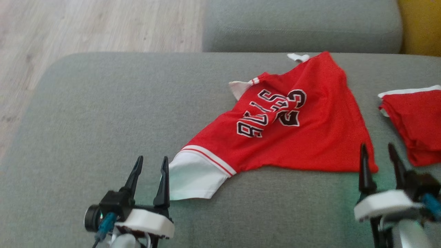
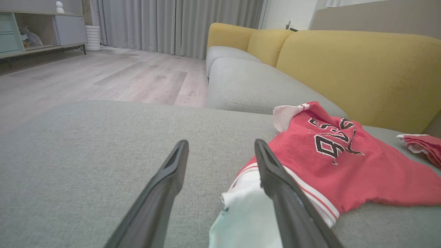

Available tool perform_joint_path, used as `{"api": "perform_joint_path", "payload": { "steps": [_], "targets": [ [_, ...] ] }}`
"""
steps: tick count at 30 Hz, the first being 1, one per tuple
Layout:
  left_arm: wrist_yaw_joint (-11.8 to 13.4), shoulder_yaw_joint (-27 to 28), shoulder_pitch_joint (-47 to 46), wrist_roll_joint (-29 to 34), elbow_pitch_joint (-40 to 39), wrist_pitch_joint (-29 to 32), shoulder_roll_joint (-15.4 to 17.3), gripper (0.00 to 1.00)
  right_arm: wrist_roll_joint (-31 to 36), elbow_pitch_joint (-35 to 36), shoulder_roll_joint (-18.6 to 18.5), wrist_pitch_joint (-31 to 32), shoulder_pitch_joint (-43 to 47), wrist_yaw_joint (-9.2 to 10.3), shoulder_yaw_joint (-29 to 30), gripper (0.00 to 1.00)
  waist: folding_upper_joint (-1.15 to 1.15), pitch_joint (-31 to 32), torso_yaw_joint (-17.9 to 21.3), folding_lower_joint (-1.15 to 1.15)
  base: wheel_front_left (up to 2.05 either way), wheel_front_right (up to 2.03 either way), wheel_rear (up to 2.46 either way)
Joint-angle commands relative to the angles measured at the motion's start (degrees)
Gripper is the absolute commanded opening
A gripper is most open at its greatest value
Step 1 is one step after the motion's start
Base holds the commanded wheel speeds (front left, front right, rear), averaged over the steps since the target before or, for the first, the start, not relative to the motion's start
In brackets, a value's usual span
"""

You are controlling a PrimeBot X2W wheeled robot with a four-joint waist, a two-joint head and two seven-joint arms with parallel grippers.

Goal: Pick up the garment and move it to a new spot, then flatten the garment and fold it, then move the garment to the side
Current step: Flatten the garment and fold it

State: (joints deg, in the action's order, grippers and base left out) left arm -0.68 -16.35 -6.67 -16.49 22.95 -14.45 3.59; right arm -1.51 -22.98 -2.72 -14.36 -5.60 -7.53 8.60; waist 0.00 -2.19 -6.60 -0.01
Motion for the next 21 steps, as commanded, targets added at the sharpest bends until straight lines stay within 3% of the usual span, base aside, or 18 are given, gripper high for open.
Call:
{"api": "perform_joint_path", "payload": {
  "steps": [1, 12, 21],
  "targets": [
    [0.1, 2.4, -0.9, 0.5, -1.7, -0.5, 0.8, 1.00, -0.9, 2.6, -0.2, -0.6, -0.7, 0.04, -2.2, 1.00, 0.00, 1.2, 1.1, 0.01, 0.00, 0.00, 0.00],
    [-0.4, 2.5, 1.3, 1.1, 1.8, -0.4, 0.6, 1.00, -3.4, 6.6, -0.2, -0.6, 3.0, 0.04, -4.4, 1.00, 0.00, 2.3, 2.2, 0.01, 0.00, 0.00, 0.00],
    [-0.9, 0.4, -0.8, 1.9, 9.0, 5.0, 1.6, 1.00, -3.7, 7.0, -0.2, -0.5, 3.2, 0.04, -5.2, 1.00, 0.00, 0.9, 2.6, 0.01, 0.00, 0.00, 0.00]
  ]
}}
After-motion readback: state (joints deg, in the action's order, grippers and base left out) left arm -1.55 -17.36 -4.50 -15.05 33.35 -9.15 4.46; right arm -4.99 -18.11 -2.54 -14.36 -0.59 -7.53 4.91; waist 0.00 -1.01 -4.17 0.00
